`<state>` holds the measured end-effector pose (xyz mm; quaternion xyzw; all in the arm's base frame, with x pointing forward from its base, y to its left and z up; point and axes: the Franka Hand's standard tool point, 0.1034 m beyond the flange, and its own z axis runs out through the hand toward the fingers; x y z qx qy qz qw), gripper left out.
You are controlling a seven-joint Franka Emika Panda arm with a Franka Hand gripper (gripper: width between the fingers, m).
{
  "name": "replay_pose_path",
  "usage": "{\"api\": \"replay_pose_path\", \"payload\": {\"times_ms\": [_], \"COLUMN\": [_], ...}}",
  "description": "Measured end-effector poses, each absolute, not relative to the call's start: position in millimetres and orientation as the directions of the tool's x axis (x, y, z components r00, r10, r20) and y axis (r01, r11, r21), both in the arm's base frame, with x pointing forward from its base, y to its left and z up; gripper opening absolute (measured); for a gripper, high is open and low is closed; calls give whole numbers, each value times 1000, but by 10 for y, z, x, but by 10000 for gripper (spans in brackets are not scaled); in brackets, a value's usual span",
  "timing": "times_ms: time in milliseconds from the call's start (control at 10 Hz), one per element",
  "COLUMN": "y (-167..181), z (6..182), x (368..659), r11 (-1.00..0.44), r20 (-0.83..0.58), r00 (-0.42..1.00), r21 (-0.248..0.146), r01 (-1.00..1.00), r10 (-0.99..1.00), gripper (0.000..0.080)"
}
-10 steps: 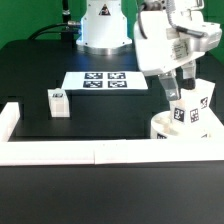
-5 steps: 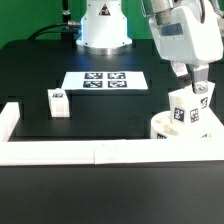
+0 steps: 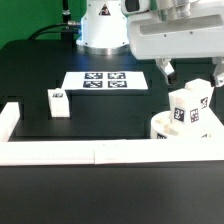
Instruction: Assemble stool
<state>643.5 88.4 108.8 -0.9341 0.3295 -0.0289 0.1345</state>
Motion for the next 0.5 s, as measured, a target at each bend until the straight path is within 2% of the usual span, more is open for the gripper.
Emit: {"api": "replay_pose_path", "payload": {"times_ms": [100,400,500], "y": [814,793,811], "z": [1045,1036,1063], "x": [6400,6387,6395], "r11": [-769,-877,-962], "r20": [19,67,99], "r00": [798,896,968], "r21": [-282,-247,-171], "r01": [-574,-412,-211], "r10": [-602,-440,-230], "gripper": [649,649,649]}}
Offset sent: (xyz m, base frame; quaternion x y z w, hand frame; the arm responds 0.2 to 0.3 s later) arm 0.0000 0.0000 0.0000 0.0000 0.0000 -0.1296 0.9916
